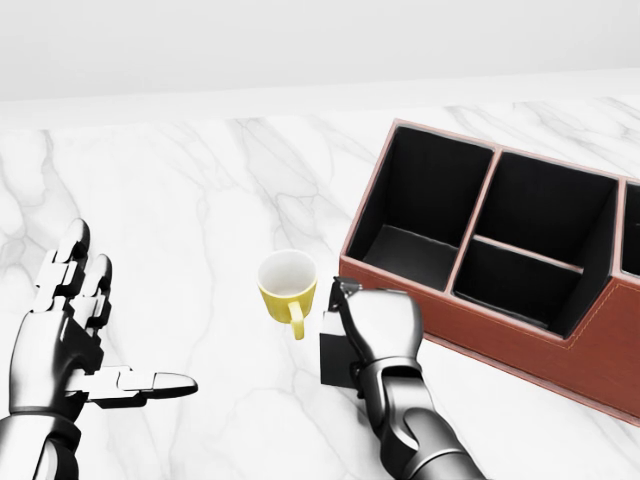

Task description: Pick up the book and place it in the caddy.

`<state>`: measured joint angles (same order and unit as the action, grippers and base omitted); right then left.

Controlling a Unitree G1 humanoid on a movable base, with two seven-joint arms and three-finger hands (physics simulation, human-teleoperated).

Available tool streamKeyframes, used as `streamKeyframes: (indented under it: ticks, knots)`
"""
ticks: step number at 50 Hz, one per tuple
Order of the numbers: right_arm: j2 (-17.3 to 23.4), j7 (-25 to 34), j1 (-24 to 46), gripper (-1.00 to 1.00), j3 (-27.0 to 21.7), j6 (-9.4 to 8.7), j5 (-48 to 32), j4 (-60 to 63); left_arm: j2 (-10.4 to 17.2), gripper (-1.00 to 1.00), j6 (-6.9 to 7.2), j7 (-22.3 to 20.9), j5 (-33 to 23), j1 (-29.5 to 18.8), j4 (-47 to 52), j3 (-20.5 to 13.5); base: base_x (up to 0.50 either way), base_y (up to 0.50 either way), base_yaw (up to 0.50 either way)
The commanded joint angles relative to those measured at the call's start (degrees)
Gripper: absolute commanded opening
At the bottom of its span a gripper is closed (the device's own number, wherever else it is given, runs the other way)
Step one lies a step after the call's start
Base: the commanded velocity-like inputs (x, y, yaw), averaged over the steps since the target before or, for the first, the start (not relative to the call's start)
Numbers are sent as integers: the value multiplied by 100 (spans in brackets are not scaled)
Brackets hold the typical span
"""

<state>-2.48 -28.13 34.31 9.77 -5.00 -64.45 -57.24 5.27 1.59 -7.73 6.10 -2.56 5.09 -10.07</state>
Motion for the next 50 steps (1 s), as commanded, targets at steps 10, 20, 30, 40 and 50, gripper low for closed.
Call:
streamKeyframes:
  ticks: [10,20,30,40,50]
  knots:
    - [101,1342,-1331,-100,-41,0,-31,2695,8,100,123,11,9,-1,101,-17,0,0,0]
    - [111,2160,-1853,-100,-17,0,-475,4125,-6,100,151,15,-7,12,169,-3,0,0,0]
    - [80,2547,-2062,-100,3,0,-689,4741,-2,100,122,7,5,13,135,-22,0,0,0]
    - [72,2774,-2169,-100,-4,0,-784,5138,-1,100,109,8,3,14,131,-16,0,0,0]
    - [72,2965,-2224,-100,-40,0,-871,5455,-2,100,103,11,6,18,119,-20,0,0,0]
